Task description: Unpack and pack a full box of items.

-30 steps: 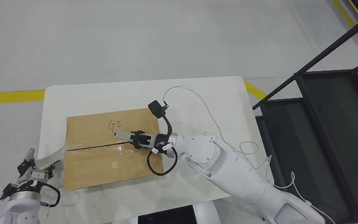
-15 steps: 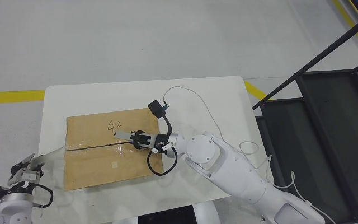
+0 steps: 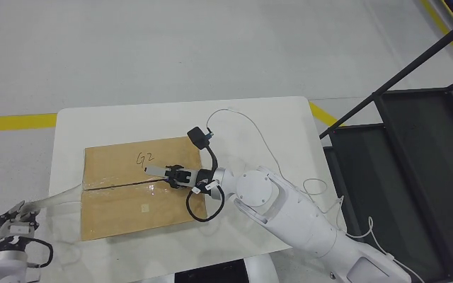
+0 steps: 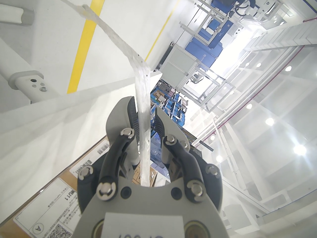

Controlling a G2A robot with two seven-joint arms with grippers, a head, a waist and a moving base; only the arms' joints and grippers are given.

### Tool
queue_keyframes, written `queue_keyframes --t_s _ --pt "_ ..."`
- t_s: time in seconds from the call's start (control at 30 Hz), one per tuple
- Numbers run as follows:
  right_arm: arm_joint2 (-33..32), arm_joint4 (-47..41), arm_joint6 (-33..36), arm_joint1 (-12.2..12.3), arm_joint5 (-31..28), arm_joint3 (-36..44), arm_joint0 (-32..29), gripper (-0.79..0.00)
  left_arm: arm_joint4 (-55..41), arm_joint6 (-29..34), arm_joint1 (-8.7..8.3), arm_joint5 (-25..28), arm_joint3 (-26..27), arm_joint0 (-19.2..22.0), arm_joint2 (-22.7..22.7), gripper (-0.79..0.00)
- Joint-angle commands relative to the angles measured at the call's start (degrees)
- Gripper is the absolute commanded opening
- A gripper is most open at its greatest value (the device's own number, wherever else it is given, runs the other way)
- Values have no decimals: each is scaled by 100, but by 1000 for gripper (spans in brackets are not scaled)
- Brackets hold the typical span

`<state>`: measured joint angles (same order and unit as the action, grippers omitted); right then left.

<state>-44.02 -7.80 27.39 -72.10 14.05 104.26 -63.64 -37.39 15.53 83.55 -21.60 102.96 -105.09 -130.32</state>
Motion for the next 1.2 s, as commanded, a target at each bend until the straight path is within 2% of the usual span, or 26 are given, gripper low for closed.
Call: queue_keyframes --t_s 0.0,0.43,0.63,0.73,0.9,1.17 --pt "0 0 0 0 0 0 0 0 -34 -30 -21 -16 -73 60 -73 -634" --pt "0 0 0 0 0 0 0 0 36 -29 -185 -198 -716 495 -259 -668" --pt "0 0 0 0 0 0 0 0 145 8 -245 -201 -932 600 -229 -767" --pt "0 0 0 0 0 0 0 0 146 15 -264 -191 -974 609 -229 -785" --pt "0 0 0 0 0 0 0 0 1 11 -279 -123 -810 546 -322 -785" --pt "0 0 0 0 0 0 0 0 -352 -15 -267 -25 -175 276 -527 -785"
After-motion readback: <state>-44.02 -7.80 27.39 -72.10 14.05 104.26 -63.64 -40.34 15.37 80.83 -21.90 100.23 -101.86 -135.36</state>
